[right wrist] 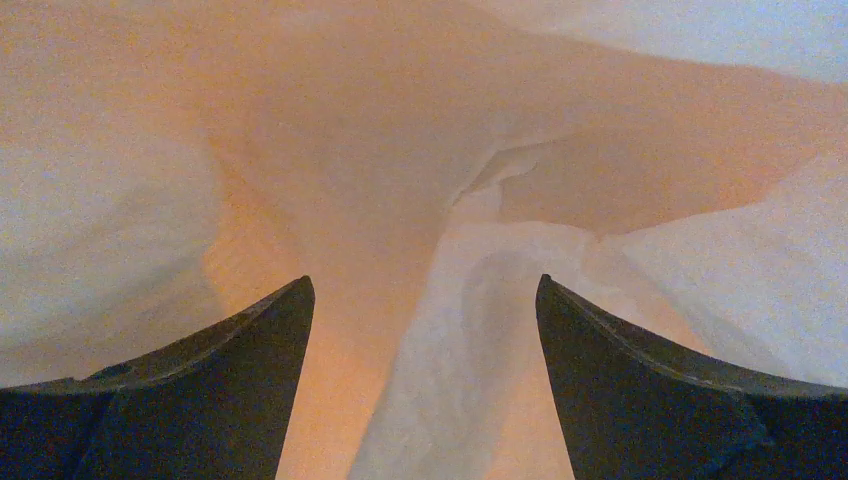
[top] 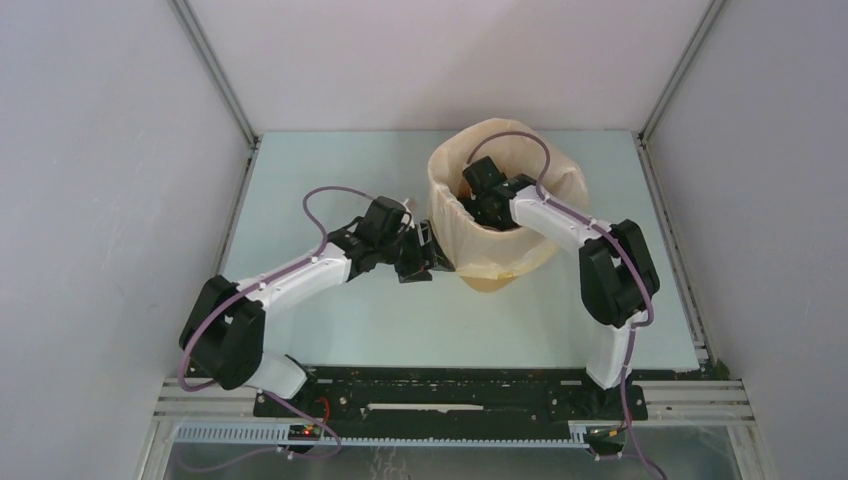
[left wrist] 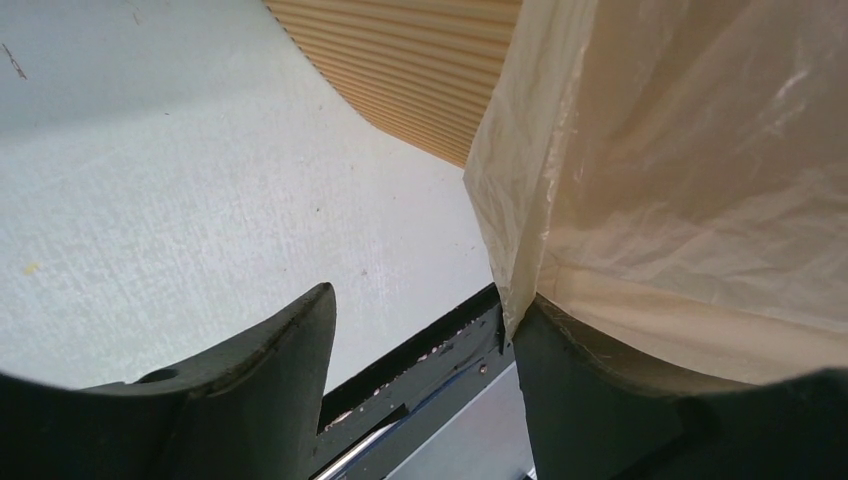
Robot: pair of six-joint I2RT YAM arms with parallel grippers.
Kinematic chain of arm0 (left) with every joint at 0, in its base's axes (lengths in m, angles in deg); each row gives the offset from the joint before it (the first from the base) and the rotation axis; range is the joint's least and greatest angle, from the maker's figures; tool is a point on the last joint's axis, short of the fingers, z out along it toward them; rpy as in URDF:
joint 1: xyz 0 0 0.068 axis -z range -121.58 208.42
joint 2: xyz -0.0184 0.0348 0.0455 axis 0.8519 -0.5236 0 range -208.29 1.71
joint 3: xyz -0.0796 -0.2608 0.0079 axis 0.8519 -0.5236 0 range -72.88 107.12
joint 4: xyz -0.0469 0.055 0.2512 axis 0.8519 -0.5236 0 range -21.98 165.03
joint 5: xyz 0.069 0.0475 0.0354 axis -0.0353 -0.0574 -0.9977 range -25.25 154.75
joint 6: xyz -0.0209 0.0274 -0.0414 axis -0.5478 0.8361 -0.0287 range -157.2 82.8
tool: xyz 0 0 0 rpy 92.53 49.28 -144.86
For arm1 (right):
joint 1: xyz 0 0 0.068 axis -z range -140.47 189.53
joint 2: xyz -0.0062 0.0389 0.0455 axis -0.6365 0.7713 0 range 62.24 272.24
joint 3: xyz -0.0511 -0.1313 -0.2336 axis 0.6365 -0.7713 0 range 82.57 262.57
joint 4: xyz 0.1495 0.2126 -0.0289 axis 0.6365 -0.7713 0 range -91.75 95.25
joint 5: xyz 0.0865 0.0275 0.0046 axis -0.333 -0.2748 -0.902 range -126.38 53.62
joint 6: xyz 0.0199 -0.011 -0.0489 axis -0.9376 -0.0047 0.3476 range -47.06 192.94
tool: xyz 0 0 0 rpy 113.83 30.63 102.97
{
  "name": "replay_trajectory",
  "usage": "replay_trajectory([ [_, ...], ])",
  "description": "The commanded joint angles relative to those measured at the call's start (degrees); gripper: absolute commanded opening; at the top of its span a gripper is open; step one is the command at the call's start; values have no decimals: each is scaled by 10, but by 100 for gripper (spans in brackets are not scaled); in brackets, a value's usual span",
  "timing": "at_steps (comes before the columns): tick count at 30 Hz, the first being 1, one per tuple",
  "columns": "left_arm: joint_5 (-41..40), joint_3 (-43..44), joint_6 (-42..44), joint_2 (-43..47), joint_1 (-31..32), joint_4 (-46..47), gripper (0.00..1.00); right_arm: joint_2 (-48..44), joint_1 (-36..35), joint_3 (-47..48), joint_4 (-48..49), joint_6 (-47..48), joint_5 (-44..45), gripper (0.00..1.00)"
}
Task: Put the trash bags into the trash bin
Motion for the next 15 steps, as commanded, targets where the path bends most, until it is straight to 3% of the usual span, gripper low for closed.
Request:
replay_trajectory([
  [1,-12,25,10,-3,4,-1,69,-64,-13,55,-24,-3,50,91],
  [15,-49,22,38,59,5,-34,79,-206,-17,98,-94,0,54,92],
])
